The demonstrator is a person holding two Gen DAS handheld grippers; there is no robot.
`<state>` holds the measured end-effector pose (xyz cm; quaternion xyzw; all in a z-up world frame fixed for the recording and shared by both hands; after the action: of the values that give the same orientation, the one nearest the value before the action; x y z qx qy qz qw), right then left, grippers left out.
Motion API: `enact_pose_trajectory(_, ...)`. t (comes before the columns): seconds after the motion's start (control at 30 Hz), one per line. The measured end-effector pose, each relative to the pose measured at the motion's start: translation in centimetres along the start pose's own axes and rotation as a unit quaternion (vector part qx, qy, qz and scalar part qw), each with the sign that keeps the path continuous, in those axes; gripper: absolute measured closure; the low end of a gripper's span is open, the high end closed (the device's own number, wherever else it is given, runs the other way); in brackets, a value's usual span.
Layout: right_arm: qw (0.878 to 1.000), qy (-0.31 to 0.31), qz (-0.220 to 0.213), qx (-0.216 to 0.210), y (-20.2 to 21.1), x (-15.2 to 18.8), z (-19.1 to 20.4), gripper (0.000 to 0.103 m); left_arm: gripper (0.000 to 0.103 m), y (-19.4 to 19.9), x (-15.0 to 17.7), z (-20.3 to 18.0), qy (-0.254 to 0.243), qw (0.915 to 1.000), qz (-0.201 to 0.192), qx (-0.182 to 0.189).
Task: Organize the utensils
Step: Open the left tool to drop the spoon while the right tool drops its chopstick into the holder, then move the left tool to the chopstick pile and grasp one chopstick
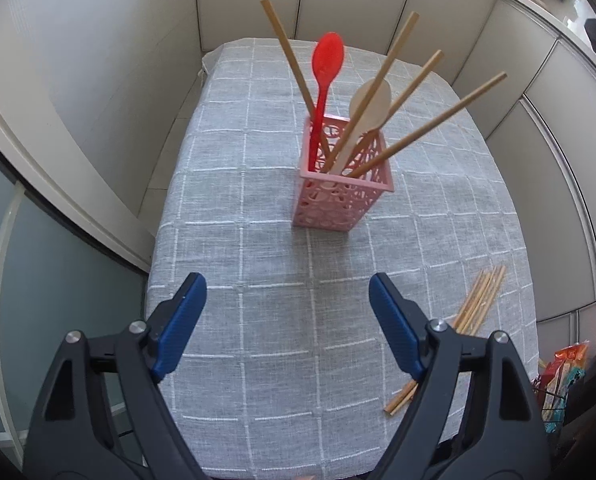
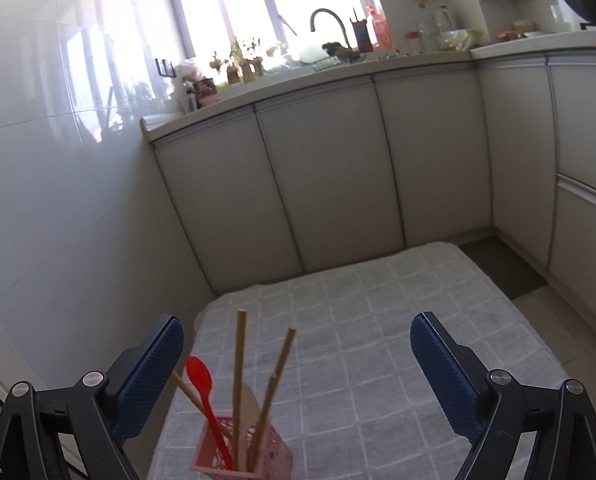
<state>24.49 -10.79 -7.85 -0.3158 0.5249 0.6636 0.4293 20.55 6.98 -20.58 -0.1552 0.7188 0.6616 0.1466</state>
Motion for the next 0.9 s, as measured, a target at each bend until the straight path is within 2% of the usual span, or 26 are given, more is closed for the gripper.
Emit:
enact_pose_trajectory(0.27,0.998,-0.011,0.051,0.041,3.1,2.0,-5.6,0.003,0.019,0.2,1.1,-1.9,-0.005,1.0,0.0,-0.004)
enact_pose_trajectory(0.47,0.99,-0.02,0.125,0.063,2.8,5.1,-9.2,0.002,0.019,-0.3,1.6,-3.2,-0.01,0.9999,0.009,-0.01)
enact_pose_trajectory(0.57,0.983,-0.031,0.165,0.075,2.3,7.1,-11.1,0.002,0.019,-0.8,1.8,-4.3,-0.016,0.9998,0.013,0.001)
enact_pose_trajectory(0.73,0.965,-0.053,0.237,0.103,1.3,9.9,-14.2,0.002,0.019,-2.4,2.0,-5.9,-0.032,0.9991,0.026,-0.003)
enact_pose_trajectory(0.9,0.953,-0.071,0.266,0.126,0.7,11.8,-17.4,0.002,0.019,-4.1,2.2,-7.7,-0.047,0.9976,0.051,0.003)
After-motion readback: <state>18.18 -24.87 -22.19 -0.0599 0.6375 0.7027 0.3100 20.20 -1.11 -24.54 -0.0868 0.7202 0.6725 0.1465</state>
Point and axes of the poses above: each gripper's, at about its wrist camera, not at the fingertips, and y roughly against the way its jaws point, z to its left, x to its underside, the point moved 7 cm from there along -y, roughly the way its jaws point, and after that the axes turned 3 degrees about z, right-handed, at the moved point
